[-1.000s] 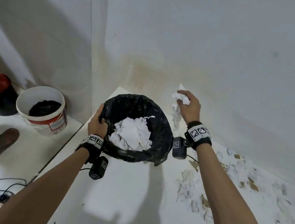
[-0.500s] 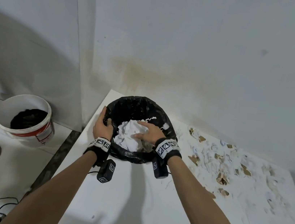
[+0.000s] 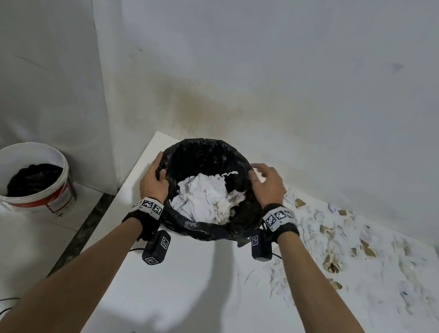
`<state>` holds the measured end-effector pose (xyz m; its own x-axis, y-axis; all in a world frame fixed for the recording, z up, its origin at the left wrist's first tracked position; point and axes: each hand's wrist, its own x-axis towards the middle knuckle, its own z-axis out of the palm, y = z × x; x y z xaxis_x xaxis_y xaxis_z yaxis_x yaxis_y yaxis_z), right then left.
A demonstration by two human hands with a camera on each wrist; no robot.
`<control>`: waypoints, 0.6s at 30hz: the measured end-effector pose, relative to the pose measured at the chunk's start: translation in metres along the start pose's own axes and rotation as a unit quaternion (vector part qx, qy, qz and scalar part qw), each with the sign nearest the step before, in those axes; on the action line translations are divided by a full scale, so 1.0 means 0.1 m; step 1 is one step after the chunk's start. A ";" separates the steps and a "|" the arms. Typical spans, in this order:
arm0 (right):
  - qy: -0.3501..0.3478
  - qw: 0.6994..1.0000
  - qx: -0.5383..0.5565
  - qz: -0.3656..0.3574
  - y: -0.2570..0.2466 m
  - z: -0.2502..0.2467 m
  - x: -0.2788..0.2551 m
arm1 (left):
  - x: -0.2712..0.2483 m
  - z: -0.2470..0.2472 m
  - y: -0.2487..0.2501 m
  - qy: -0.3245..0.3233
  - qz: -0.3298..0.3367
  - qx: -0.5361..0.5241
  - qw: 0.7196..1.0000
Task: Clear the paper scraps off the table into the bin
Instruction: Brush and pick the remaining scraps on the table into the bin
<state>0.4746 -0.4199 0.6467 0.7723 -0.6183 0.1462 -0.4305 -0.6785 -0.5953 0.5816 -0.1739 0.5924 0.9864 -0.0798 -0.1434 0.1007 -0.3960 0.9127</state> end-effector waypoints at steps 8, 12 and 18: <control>-0.003 0.996 -0.002 0.084 0.99 -0.02 0.24 | 0.18 0.03 0.09 0.071 -0.002 0.025 0.997; -0.121 0.984 -0.076 0.105 1.36 0.22 0.36 | 0.29 0.05 0.01 0.132 -0.035 0.016 0.991; -0.307 0.929 -0.154 0.134 1.64 0.56 0.54 | 0.28 0.16 -0.11 0.236 -0.042 -0.006 0.971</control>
<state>0.4722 -0.5423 0.5131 0.6985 -0.5021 -0.5099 -0.6858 -0.6732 -0.2765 0.6060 -0.1862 0.5724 0.9240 0.3814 -0.0285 0.1819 -0.3726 0.9100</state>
